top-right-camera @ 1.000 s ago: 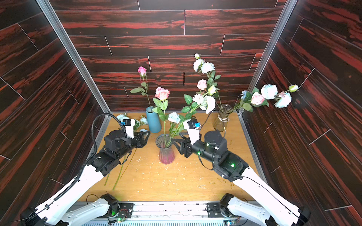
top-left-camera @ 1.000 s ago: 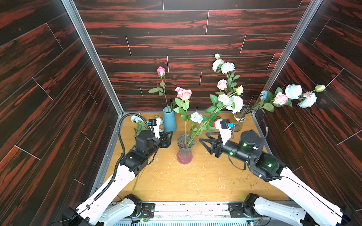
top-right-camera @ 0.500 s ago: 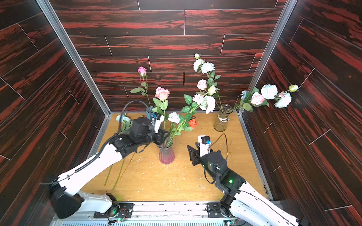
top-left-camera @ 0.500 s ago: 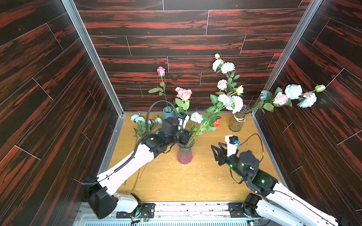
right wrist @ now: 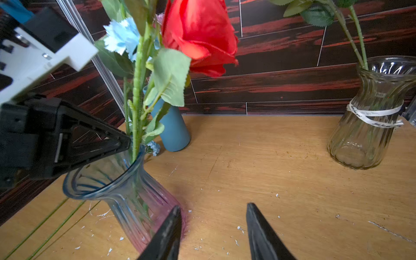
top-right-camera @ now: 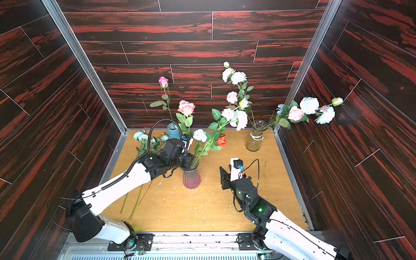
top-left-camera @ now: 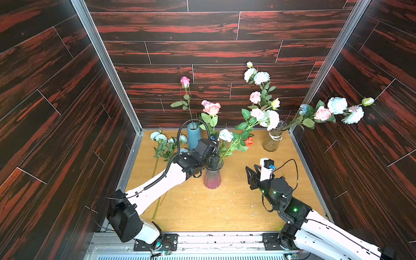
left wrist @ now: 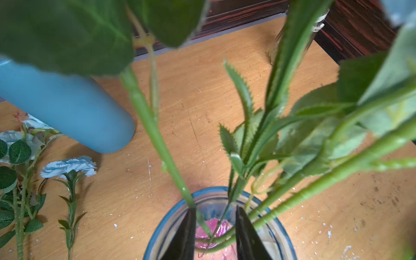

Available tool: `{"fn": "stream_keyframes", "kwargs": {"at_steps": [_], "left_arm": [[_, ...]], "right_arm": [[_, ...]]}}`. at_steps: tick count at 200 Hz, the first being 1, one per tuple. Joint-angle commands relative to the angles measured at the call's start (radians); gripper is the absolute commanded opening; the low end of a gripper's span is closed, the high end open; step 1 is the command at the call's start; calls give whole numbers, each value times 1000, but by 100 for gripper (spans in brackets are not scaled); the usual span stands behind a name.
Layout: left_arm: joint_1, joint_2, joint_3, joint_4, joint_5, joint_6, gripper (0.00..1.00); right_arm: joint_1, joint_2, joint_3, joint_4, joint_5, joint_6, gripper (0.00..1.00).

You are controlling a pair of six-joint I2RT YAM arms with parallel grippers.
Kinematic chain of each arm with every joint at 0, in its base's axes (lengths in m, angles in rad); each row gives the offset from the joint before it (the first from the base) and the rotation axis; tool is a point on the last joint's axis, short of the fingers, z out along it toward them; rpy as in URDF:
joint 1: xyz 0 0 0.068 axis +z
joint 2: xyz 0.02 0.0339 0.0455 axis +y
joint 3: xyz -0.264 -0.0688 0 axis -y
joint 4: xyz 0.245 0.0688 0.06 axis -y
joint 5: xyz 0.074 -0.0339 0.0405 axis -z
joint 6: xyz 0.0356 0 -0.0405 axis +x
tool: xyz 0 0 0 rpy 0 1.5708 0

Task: Pick out blue flowers from the vase
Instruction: Pick up the flower from the vase.

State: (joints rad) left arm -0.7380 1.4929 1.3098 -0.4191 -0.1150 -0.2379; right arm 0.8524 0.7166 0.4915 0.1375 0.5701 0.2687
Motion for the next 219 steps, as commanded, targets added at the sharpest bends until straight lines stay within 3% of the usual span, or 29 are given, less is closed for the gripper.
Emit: {"fn": "stream_keyframes", "kwargs": {"at_steps": [1,98,191,219], "left_arm": [[2,0,-29,45,-21,15,32],[2,14,-79,90,28,36,32],[2,23,-84,108,43,32,4],[2,2,-92,115,44,28,0]], "right_arm": [[-3,-14,-22,46,24,-8,49],[-12,18,-19,54,14,1,49],[-16,34,-15,56,6,3,49],[-18,36,-14,56,4,3,49]]}}
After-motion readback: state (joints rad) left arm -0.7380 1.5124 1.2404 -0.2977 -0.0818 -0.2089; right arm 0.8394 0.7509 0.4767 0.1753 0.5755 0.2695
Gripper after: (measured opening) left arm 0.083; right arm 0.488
